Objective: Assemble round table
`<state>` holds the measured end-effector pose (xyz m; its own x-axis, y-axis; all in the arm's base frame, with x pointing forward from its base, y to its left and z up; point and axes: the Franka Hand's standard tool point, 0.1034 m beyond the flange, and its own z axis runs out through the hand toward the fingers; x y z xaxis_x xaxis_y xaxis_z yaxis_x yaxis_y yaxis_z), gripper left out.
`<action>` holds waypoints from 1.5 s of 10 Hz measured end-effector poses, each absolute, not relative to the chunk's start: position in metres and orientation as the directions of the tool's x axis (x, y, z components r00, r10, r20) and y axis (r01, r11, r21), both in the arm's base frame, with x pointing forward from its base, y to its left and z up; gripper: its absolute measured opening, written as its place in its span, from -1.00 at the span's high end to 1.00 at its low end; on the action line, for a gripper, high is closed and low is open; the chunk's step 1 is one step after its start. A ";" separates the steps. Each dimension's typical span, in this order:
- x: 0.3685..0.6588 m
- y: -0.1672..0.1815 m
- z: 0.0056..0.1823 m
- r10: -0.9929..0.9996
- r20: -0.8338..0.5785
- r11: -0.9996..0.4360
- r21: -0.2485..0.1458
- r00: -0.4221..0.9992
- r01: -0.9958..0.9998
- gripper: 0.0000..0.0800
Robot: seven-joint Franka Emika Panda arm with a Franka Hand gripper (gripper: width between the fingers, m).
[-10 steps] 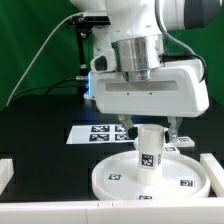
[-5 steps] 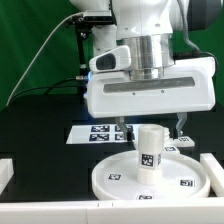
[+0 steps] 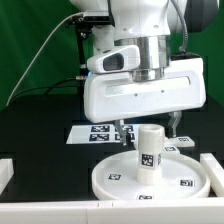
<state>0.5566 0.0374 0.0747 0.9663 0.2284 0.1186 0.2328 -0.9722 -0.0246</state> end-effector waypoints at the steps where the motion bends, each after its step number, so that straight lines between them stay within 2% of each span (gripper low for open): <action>1: 0.557 0.037 0.075 0.209 0.118 -0.977 -0.027 0.971 0.213 -0.38; 2: 0.557 0.037 0.075 0.209 0.118 -0.977 -0.027 0.971 0.213 -0.04; 5: 0.557 0.037 0.074 0.016 0.110 -0.998 -0.050 0.994 0.022 -0.01; 8: 0.557 0.039 0.074 -0.379 0.101 -0.925 -0.087 0.920 -0.371 -0.01; 9: 0.557 0.040 0.074 -0.545 0.085 -0.837 -0.102 0.834 -0.537 -0.01; 11: 0.557 0.042 0.073 -0.820 0.039 -0.570 -0.132 0.571 -0.811 -0.01; 13: 0.558 0.044 0.073 -0.955 -0.014 -0.291 -0.148 0.297 -0.945 -0.01; 15: 0.558 0.044 0.073 -0.970 -0.028 -0.235 -0.149 0.242 -0.961 -0.01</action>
Offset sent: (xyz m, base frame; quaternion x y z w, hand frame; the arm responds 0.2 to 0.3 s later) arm 0.0000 0.0000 0.0000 0.0000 0.0000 0.1296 0.9916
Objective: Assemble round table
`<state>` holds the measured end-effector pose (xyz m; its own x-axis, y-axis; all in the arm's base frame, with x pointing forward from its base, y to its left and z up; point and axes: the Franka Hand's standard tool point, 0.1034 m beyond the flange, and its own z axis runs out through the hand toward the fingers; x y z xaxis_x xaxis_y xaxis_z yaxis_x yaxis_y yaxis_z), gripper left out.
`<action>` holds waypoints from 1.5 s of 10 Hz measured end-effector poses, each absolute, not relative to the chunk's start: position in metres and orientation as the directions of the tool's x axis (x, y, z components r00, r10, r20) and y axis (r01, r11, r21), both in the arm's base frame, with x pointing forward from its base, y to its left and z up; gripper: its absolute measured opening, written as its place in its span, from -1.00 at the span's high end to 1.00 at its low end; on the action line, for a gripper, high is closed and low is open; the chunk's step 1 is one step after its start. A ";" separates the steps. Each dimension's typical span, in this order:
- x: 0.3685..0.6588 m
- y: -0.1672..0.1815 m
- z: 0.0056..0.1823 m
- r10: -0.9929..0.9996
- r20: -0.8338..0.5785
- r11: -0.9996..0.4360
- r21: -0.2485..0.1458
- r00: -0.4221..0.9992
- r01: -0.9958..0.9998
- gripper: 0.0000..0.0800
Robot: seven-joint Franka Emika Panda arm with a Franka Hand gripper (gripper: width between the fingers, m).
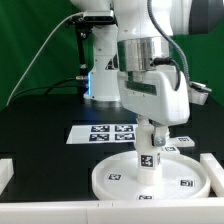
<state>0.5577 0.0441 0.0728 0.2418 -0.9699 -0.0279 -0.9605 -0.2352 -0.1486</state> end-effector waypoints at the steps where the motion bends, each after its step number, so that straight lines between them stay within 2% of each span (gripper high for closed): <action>1: 0.557 0.043 0.072 -0.944 -0.015 -0.323 -0.142 0.328 -0.936 -0.01; 2: 0.555 0.041 0.071 -0.864 0.003 -0.500 -0.129 0.504 -0.856 -0.50; 3: 0.556 0.038 0.072 -0.770 0.025 -0.634 -0.129 0.637 -0.762 -0.50; 4: 0.556 0.037 0.072 -0.644 0.042 -0.763 -0.122 0.764 -0.635 -0.60; 5: 0.553 0.038 0.071 -0.543 0.044 -0.837 -0.113 0.839 -0.535 -0.60; 8: 0.553 0.037 0.071 -0.385 0.065 -0.921 -0.101 0.921 -0.377 -0.62; 9: 0.556 0.036 0.072 -0.251 0.093 -0.966 -0.080 0.963 -0.244 -0.62; 10: 0.561 0.036 0.074 -0.048 0.141 -0.998 -0.036 0.989 -0.043 -0.62; 12: 0.563 0.035 0.075 0.280 0.160 -0.960 0.030 0.947 0.278 -0.62; 13: 0.563 0.034 0.075 0.375 0.154 -0.927 0.049 0.914 0.372 -0.62; 15: 0.563 0.032 0.075 0.435 0.146 -0.900 0.064 0.888 0.430 -0.62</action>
Offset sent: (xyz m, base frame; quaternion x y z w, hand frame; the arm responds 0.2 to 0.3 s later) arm -0.0023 0.0167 0.0019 0.0156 -0.0786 -0.4009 0.9126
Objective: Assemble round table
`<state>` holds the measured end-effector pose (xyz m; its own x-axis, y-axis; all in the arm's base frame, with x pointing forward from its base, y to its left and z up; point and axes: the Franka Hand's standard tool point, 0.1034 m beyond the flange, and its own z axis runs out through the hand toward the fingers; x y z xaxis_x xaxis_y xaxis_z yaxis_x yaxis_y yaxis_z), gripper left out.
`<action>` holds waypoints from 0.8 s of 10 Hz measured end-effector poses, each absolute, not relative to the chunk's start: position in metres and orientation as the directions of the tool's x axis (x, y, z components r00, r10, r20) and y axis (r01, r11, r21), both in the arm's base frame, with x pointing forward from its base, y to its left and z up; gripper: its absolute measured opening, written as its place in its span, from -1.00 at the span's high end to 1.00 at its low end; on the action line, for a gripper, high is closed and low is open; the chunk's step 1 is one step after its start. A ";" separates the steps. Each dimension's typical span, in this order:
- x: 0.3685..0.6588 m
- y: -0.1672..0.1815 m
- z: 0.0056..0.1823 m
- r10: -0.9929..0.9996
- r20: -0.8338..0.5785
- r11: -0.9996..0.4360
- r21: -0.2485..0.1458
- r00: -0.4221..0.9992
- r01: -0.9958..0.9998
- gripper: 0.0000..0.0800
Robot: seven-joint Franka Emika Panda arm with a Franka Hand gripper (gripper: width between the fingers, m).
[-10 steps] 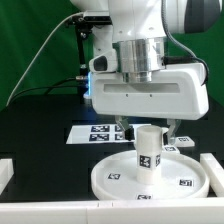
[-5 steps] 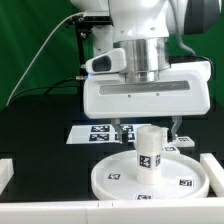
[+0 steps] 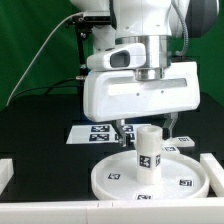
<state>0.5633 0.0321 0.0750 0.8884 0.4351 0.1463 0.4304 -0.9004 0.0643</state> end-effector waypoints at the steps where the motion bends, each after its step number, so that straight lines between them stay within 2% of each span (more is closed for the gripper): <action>1: 0.563 0.032 0.075 0.506 0.131 -0.863 0.078 0.853 0.500 -0.62; 3: 0.565 0.046 0.081 0.475 0.064 -0.880 0.023 0.878 0.475 -0.62; 4: 0.569 0.044 0.082 0.471 0.076 -0.882 0.030 0.879 0.470 -0.62; 5: 0.568 0.044 0.081 0.470 0.074 -0.883 0.029 0.880 0.469 -0.37; 6: 0.568 0.044 0.081 0.467 0.074 -0.884 0.029 0.881 0.466 -0.03; 8: 0.568 0.044 0.081 0.344 0.077 -0.939 0.018 0.936 0.343 0.00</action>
Offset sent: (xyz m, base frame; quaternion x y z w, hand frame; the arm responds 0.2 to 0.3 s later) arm 0.0000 0.0000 0.0000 0.0000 0.0000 0.0650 0.9979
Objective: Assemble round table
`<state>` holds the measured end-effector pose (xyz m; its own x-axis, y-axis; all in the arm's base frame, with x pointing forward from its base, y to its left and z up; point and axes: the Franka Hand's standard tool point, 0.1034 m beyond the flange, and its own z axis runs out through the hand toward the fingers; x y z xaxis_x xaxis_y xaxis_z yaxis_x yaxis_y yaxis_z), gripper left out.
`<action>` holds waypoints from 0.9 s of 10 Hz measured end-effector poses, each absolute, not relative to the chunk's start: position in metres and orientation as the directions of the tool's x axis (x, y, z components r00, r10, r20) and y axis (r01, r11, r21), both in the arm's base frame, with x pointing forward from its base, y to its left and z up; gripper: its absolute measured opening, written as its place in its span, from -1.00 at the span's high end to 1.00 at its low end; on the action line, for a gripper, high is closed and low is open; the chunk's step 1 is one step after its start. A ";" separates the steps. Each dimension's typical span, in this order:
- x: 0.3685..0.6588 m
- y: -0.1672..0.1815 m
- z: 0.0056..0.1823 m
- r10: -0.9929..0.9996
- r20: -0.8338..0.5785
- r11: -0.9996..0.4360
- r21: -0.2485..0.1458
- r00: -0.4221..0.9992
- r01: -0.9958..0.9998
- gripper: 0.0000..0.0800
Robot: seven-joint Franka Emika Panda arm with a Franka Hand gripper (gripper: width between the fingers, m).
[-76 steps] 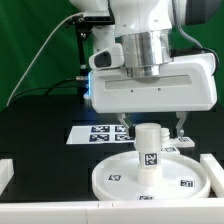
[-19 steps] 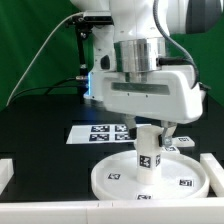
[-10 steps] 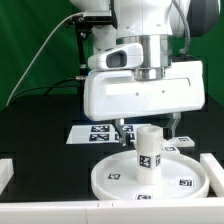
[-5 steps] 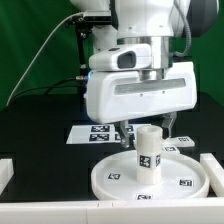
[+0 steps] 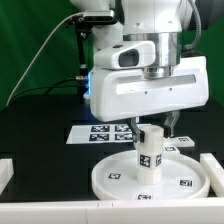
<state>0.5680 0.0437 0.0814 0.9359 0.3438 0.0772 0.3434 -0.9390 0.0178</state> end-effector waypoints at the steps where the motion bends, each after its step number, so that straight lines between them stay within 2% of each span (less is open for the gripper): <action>1: 0.568 0.043 0.081 0.276 0.078 -0.961 0.013 0.958 0.276 0.00; 3: 0.569 0.042 0.081 0.135 0.088 -0.991 0.005 0.987 0.135 0.00; 4: 0.571 0.041 0.081 -0.001 0.139 -1.000 0.001 0.990 -0.001 0.00; 6: 0.570 0.037 0.082 -0.295 0.163 -0.955 -0.038 0.941 -0.293 0.00; 7: 0.570 0.035 0.082 -0.461 0.152 -0.887 -0.069 0.874 -0.456 -0.01; 8: 0.570 0.031 0.082 -0.580 0.133 -0.814 -0.097 0.803 -0.572 -0.01; 9: 0.569 0.029 0.082 -0.616 0.111 -0.787 -0.106 0.780 -0.607 -0.01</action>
Offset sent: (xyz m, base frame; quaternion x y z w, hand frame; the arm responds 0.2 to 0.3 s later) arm -0.0214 -0.0124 -0.0216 -0.0526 0.0398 0.2822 0.9571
